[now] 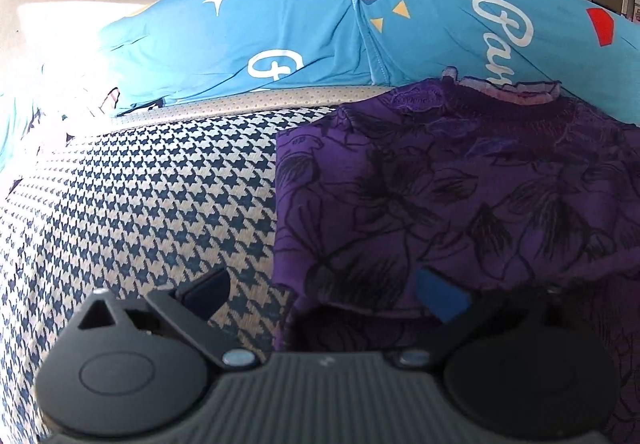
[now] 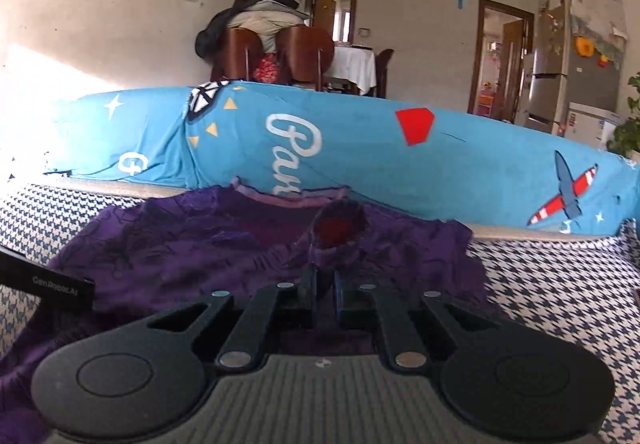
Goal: Fold clothes
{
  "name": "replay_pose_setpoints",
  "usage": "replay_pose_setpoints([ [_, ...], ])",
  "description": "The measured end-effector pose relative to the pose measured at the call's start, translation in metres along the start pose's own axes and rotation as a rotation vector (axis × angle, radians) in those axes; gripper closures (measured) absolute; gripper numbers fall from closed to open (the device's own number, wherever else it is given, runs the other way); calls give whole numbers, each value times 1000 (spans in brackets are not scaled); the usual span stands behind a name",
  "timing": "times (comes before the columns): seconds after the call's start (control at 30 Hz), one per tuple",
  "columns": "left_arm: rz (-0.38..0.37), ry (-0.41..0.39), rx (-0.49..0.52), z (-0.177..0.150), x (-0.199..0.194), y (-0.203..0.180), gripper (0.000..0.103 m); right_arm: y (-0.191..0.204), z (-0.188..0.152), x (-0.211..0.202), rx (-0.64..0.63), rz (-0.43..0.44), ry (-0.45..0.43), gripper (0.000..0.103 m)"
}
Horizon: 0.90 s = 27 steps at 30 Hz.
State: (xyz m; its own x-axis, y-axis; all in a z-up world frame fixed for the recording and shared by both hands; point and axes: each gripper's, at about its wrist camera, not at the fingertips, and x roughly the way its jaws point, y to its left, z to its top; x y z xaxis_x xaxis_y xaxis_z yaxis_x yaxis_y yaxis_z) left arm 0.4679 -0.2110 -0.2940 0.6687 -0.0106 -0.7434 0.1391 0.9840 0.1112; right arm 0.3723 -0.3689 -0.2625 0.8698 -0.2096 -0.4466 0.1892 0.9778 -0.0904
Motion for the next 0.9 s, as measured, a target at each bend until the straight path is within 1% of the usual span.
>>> replay_pose_setpoints([
  [0.13,-3,-4,28,-4,1,-10,0,-24,-16,-2,23,-65,71,93],
  [0.17,0,-4,35,-4,2,-13,0,-28,-18,-2,28,-77,80,92],
  [0.2,-1,-1,34,-4,3,-13,0,-33,-20,-1,32,-89,89,88],
  [0.23,-1,2,33,-4,4,-13,0,-38,-22,-1,37,-100,97,87],
  [0.37,-5,11,25,-2,7,-14,0,-44,-14,-2,55,-112,62,86],
  [0.47,-7,22,21,-3,9,-13,0,-45,-6,5,44,-85,33,86],
  [0.6,-16,29,18,-3,8,-12,0,-53,-1,22,93,-19,35,86],
  [0.67,-20,31,12,-3,8,-10,0,-55,1,32,79,29,39,86],
  [0.77,-22,35,6,-3,7,-9,0,-54,3,48,80,56,27,86],
  [0.83,-24,39,5,-3,8,-8,0,-54,5,60,95,82,54,85],
  [0.9,-25,42,0,-3,8,-7,0,-55,5,70,134,96,76,78],
])
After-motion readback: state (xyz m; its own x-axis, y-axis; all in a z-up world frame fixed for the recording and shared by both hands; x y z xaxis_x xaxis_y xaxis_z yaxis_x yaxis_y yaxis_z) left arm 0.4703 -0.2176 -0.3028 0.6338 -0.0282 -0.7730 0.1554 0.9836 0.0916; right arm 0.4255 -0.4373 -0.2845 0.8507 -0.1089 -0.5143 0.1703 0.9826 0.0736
